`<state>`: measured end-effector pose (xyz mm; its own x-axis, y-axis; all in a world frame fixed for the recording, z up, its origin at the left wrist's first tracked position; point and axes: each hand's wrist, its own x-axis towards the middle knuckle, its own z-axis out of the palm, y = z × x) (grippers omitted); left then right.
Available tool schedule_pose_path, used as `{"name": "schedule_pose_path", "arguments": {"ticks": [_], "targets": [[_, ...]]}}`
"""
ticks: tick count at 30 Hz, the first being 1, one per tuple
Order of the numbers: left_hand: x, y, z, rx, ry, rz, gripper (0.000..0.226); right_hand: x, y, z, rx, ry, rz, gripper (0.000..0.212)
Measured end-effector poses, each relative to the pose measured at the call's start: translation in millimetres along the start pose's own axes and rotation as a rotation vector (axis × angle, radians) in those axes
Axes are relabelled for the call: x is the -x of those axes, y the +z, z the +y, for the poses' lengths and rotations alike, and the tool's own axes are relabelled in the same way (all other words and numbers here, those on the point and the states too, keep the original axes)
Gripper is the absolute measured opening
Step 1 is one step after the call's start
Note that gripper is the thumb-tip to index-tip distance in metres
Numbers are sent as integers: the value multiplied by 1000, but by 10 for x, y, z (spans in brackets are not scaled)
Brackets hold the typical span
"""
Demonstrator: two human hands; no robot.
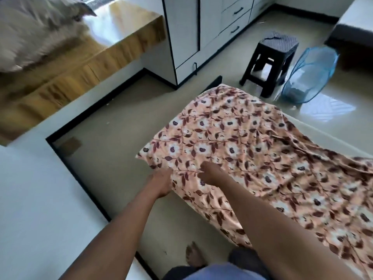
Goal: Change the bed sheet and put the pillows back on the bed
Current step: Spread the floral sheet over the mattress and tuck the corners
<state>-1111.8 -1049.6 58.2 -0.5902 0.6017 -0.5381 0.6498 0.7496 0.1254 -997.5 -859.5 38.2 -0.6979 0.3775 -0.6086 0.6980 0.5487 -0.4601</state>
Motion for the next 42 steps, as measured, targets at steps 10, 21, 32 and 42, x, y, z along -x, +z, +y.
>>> {"name": "schedule_pose_path", "arguments": {"ticks": [10,21,32,42], "targets": [[-1319,-1170,-1257,-116,107,-6,54,-1513,-133,-1279,-78,111,45,54],[-3122,-2594,-2225,-264,303,3,56,-3004,-556,-2348,-317,340,129,70],[-4717,-3723,-2378,-463,788,-65,60,-3522,-1151,-2946,-646,701,443,78],[-5654,-4580,-1807,-592,1105,-50,56,-3812,-1631,-3375,-746,885,571,71]]}}
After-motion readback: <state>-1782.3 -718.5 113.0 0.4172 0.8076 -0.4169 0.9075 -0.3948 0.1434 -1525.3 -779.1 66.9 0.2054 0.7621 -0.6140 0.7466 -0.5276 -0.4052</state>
